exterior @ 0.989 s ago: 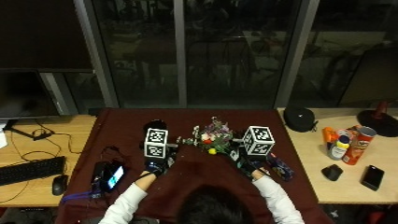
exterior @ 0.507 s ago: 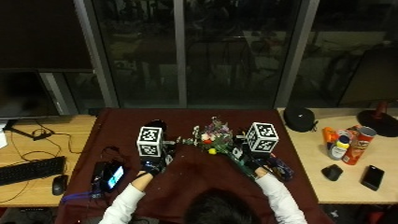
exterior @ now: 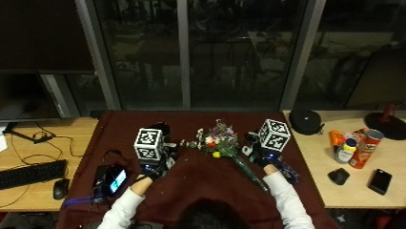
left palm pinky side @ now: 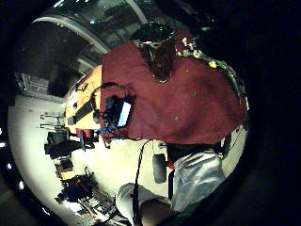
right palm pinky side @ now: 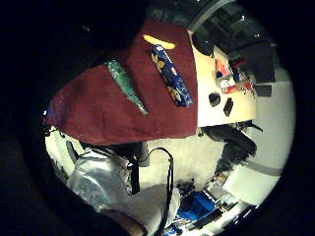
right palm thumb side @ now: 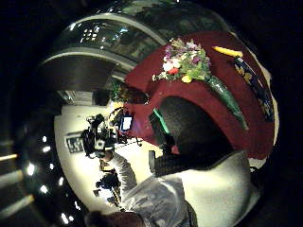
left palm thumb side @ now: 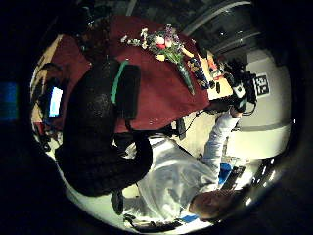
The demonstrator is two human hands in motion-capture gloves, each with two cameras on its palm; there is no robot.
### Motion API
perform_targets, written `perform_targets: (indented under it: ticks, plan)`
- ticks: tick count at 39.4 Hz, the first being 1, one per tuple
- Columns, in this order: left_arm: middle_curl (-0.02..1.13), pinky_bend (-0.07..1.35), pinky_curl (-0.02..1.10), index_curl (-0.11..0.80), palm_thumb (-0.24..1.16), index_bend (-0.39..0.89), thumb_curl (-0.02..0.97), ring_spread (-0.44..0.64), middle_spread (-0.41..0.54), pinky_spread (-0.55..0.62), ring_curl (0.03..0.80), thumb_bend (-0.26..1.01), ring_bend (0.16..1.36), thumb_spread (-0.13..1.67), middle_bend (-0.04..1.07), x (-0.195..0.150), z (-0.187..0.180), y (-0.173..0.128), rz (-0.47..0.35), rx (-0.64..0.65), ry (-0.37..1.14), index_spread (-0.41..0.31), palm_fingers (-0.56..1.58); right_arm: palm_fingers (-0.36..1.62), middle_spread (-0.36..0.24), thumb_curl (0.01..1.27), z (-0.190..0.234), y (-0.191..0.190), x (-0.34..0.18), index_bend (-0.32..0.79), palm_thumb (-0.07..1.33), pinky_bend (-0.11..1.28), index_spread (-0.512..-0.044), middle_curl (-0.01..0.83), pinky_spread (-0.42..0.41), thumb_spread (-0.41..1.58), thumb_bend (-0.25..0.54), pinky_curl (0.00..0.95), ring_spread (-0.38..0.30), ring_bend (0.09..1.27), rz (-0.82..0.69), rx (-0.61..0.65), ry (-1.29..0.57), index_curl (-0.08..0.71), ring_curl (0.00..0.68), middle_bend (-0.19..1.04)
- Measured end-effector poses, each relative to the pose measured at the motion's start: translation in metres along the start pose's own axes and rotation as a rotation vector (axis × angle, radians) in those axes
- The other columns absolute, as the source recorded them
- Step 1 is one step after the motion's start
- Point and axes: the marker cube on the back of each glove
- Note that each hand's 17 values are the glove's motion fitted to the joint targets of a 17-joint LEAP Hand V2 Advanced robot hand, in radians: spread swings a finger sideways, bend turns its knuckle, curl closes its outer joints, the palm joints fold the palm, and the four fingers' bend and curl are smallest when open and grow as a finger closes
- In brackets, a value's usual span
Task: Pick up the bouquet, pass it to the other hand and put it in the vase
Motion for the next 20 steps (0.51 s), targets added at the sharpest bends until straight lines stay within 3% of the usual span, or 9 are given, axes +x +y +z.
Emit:
perform_targets:
  ticks: [14, 20]
  plan:
    - [0.38, 0.18, 0.31, 0.378, 0.32, 0.16, 0.283, 0.03, -0.048, 0.00, 0.321, -0.01, 0.31, 1.24, 0.17, 0.007, 0.012, -0.004, 0.051, 0.030, 0.022, -0.112, 0.75, 0.30, 0.114, 0.27, 0.018, -0.037, 0.040, 0.04, 0.42, 0.90, -0.201, 0.324, 0.208, 1.16, -0.007, 0.398, 0.100, 0.77, 0.213, -0.069, -0.049, 0.038, 0.348, 0.26]
    - [0.37, 0.22, 0.34, 0.369, 0.32, 0.14, 0.289, 0.04, -0.023, 0.00, 0.334, -0.01, 0.33, 1.24, 0.15, 0.013, 0.014, -0.008, 0.072, 0.040, 0.039, -0.103, 0.69, 0.30, 0.116, 0.29, 0.044, -0.039, 0.053, 0.05, 0.43, 0.91, -0.188, 0.340, 0.202, 1.16, -0.017, 0.395, 0.091, 0.78, 0.290, -0.202, -0.050, 0.038, 0.352, 0.27]
